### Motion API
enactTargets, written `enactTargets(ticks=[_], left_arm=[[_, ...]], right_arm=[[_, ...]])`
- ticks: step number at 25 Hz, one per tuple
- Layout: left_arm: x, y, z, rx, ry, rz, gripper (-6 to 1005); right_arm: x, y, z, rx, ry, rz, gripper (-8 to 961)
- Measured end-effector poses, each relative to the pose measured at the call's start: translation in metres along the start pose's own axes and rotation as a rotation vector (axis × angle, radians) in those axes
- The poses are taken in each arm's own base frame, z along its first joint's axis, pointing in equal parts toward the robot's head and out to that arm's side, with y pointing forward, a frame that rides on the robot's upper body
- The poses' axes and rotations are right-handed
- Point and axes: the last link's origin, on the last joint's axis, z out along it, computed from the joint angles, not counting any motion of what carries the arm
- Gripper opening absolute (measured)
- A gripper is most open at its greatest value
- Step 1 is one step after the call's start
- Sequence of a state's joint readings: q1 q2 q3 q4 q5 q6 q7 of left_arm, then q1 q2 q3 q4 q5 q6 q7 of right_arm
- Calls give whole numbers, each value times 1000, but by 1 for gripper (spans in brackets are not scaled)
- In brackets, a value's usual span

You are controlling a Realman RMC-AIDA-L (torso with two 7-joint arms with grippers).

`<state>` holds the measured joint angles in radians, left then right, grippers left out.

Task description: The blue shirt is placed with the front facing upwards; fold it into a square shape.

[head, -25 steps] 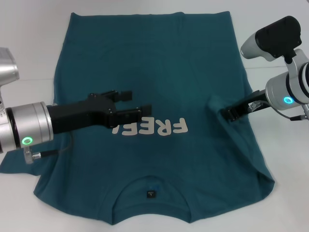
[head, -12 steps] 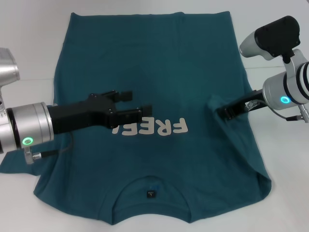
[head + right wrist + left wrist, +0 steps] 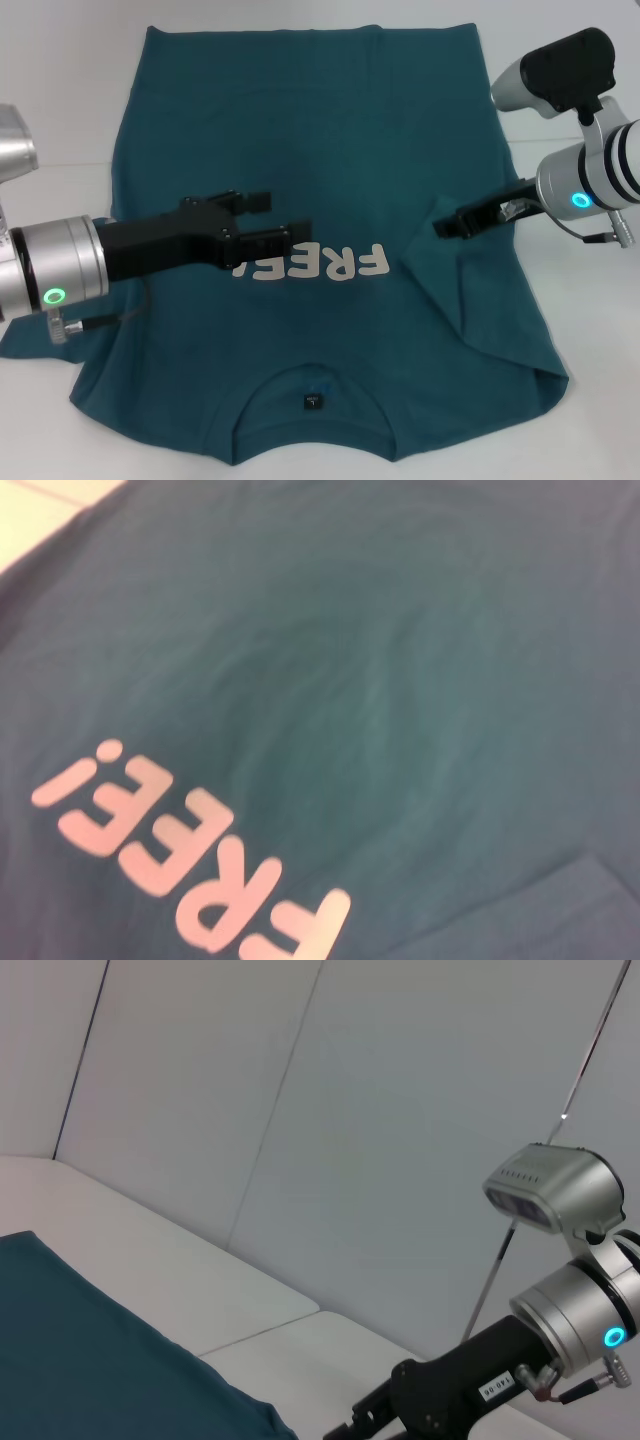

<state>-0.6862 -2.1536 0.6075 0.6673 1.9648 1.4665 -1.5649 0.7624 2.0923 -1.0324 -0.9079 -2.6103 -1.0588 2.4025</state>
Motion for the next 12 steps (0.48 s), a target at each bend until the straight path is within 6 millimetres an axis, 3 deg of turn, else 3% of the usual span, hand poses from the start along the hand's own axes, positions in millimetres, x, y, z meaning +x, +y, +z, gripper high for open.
enactTargets(ticks=[12], left_arm=[[0,0,-2,4,11,-10,886]], right_arm=[[-18,-6,-5,-12,-199,66,596]])
